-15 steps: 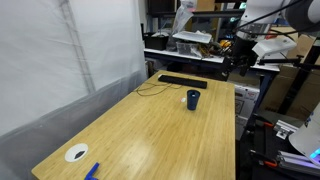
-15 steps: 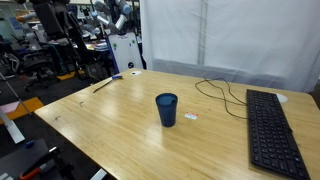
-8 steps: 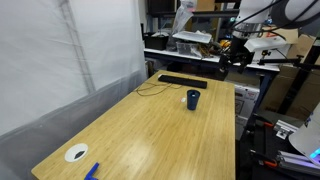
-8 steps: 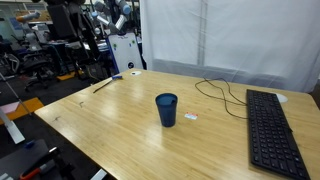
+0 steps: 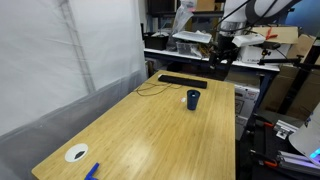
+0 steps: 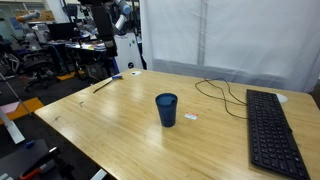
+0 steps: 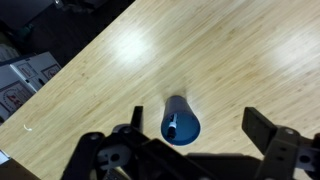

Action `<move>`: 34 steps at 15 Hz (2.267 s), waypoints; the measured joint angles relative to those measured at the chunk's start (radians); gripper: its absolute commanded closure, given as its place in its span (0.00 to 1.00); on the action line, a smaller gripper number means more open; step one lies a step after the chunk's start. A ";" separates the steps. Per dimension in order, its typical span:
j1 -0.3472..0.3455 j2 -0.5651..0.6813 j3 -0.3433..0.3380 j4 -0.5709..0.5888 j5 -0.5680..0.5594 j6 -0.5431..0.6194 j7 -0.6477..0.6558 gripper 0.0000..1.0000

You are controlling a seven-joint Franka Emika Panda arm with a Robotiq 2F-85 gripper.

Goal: Move the cup to the left

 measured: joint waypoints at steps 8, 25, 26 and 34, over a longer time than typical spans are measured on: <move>0.000 0.149 -0.067 0.132 -0.001 -0.016 -0.198 0.00; -0.001 0.232 -0.117 0.161 0.000 -0.021 -0.217 0.00; -0.001 0.249 -0.125 0.173 0.000 -0.018 -0.223 0.00; -0.001 0.386 -0.152 0.249 0.004 0.056 -0.281 0.00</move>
